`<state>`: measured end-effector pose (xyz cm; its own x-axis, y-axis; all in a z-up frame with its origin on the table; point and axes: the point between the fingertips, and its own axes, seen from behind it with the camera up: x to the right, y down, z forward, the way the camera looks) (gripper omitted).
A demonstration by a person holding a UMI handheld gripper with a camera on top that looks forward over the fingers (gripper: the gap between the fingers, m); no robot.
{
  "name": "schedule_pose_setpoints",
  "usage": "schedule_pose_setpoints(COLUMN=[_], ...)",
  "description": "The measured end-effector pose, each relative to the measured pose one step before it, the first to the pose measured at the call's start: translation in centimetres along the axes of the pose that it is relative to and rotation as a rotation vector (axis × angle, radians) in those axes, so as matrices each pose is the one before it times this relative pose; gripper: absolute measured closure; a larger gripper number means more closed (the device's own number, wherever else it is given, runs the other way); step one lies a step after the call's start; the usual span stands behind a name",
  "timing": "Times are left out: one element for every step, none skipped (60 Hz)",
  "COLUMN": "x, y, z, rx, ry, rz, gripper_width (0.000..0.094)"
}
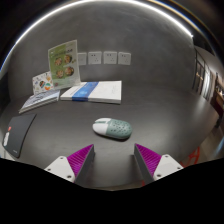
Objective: Arrange mouse
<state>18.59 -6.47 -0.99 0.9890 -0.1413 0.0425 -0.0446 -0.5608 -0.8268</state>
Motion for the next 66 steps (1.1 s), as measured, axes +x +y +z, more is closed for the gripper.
schedule_pose_setpoints(x=[0.275, 0.151, 0.115, 0.077, 0.127, 0.195, 0.306, 0.187, 0.034, 0.05, 0.031, -0.044, 0.168, 0.213, 0.158, 0.162, 0.12, 0.142, 0.128, 0.148, 0.167, 0.168, 0.153, 0.156, 0.064, 0.197, 0.194, 0.152, 0.126, 0.115, 0.154, 0.202, 0.157, 0.152, 0.206, 0.061, 0.051, 0.083, 0.04, -0.002, 0.028, 0.015, -0.031, 0.0, -0.016, 0.006, 0.024, 0.017, 0.052, 0.103, 0.104, 0.146, 0.219, 0.256, 0.24, 0.196, 0.148, -0.023, -0.171, -0.325, -0.472, -0.667, -0.802, -0.987, -0.991, -1.252], y=[-0.177, -0.188, -0.126, -0.201, -0.227, -0.371, -0.314, -0.291, -0.352, -0.19, -0.237, -0.219, -0.257, -0.237, -0.249, -0.373, -0.261, -0.2, -0.223, -0.202, -0.247, -0.304, -0.247, -0.294, -0.32, -0.085, -0.203, -0.215, -0.19, -0.163, -0.138, -0.053, -0.047, -0.023, 0.02, -0.018, -0.008, -0.064, -0.045, 0.064, -0.003, -0.007, -0.021, -0.052, -0.002, -0.001, -0.028, 0.001, -0.025, -0.03, 0.018, 0.05, 0.04, -0.072, -0.233, -0.344, -0.429, -0.571, -0.698, -0.775, -0.842, -0.87, -0.921, -1.263, -0.953, -1.005], z=[0.343, 0.316, 0.321, 0.338, 0.355, 0.416, 0.426, 0.439, 0.45, 0.377, 0.374, 0.392, 0.342, 0.336, 0.33, 0.231, 0.32, 0.324, 0.266, 0.256, 0.253, 0.322, 0.3, 0.363, 0.715, -0.007, 0.182, 0.214, 0.217, 0.209, 0.178, 0.138, 0.166, 0.084, 0.046, -0.132, 0.02, 0.018, -0.008, -0.012, -0.042, 0.0, 0.069, 0.03, 0.018, -0.006, -0.03, -0.047, -0.051, -0.06, -0.129, -0.171, -0.231, -0.317, -0.397, -0.473, -0.566, -0.63, -0.697, -0.761, -0.834, -0.853, -0.898, -1.023, -0.966, -0.931], rx=[-0.00105, -0.00093, -0.00303, -0.00251, -0.0019, 0.00419, 0.00103, 0.00073, 0.0034, -0.0034, -0.00248, -0.00381, -0.00404, -0.00331, -0.00273, -0.00439, 0.00001, -0.00393, -0.00221, -0.00192, -0.00152, 0.00074, 0.00026, 0.00244, 0.00381, 0.00138, 0.00002, 0.00013, 0.00128, 0.00124, 0.00083, -0.00053, 0.00209, -0.00066, 0.00003, 0.00456, 0.00462, 0.00427, 0.00277, -0.00155, -0.00036, 0.00054, 0.0014, 0.0024, 0.00082, 0.00033, 0.00122, 0.00085, 0.00204, 0.00225, 0.00011, -0.0038, -0.00299, 0.00042, 0.00661, 0.01009, 0.01312, 0.01839, 0.0192, 0.02095, 0.02234, 0.02237, 0.0235, 0.02247, 0.02517, 0.02628], ry=[-0.01403, -0.01668, -0.01678, -0.01672, -0.01568, -0.01059, -0.00385, -0.00751, -0.01169, -0.01055, -0.01038, -0.01493, -0.00511, -0.00352, -0.00576, -0.00654, -0.00672, -0.00478, -0.00459, -0.00344, -0.00303, -0.00263, -0.00257, -0.00319, -0.00377, 0.0006, 0.00003, -0.00019, -0.0002, 0.00068, 0.00382, 0.00711, 0.00783, 0.00547, 0.00841, 0.00262, 0.00352, 0.00359, 0.004, 0.00425, 0.00435, 0.00445, 0.00312, 0.00269, 0.00147, 0.00019, 0.00092, 0.00144, 0.0038, 0.00559, 0.0061, 0.00762, 0.01132, 0.01289, 0.01406, 0.01424, 0.01438, 0.012, 0.00937, 0.00651, 0.00406, 0.00168, 0.00133, -0.00126, -0.00035, -0.00056], rz=[0.0032, 0.005, 0.004, 0.0025, -0.0001, -0.0041, -0.0102, -0.0123, -0.0087, -0.0077, -0.003, -0.0011, -0.0024, -0.0064, -0.0089, -0.0083, -0.0047, -0.0031, 0.0002, 0.0005, -0.0025, -0.0041, -0.0032, -0.0007, 0.0006, 0.0002, 0.0004, 0.0008, 0.0022, 0.0023, 0.0029, 0.0009, 0.0026, 0.0067, 0.0105, 0.0184, 0.0119, 0.0028, -0.0017, -0.0019, -0.0006, 0.0033, 0.0062, 0.0049, 0.0023, 0.0024, 0.0037, 0.0053, 0.0091, 0.0109, 0.0095, 0.008, 0.0096, 0.0104, 0.0091, 0.0062, 0.0028, 0.0044, 0.0032, 0.0023, 0.0008, -0.0015, -0.0011, 0.0004, 0.0009, -0.0011], gripper_width=[0.0099, 0.0098, 0.0099, 0.0099, 0.0099, 0.0099, 0.0108, 0.0108, 0.0102, 0.0099, 0.0097, 0.0094, 0.0094, 0.0102, 0.0095, 0.0089, 0.0084, 0.0075, 0.0079, 0.0081, 0.0081, 0.008, 0.008, 0.008, 0.0081, 0.0081, 0.0082, 0.0082, 0.0084, 0.0092, 0.0153, 0.0214, 0.0276, 0.0337, 0.0398, 0.0403, 0.0404, 0.0406, 0.0415, 0.0421, 0.0426, 0.0434, 0.0444, 0.0449, 0.0459, 0.0466, 0.0473, 0.0478, 0.0491, 0.0495, 0.05, 0.0511, 0.0512, 0.0512, 0.0521, 0.0525, 0.0524, 0.0525, 0.0524, 0.0524, 0.0525, 0.0524, 0.0524, 0.0525, 0.0524, 0.0522])
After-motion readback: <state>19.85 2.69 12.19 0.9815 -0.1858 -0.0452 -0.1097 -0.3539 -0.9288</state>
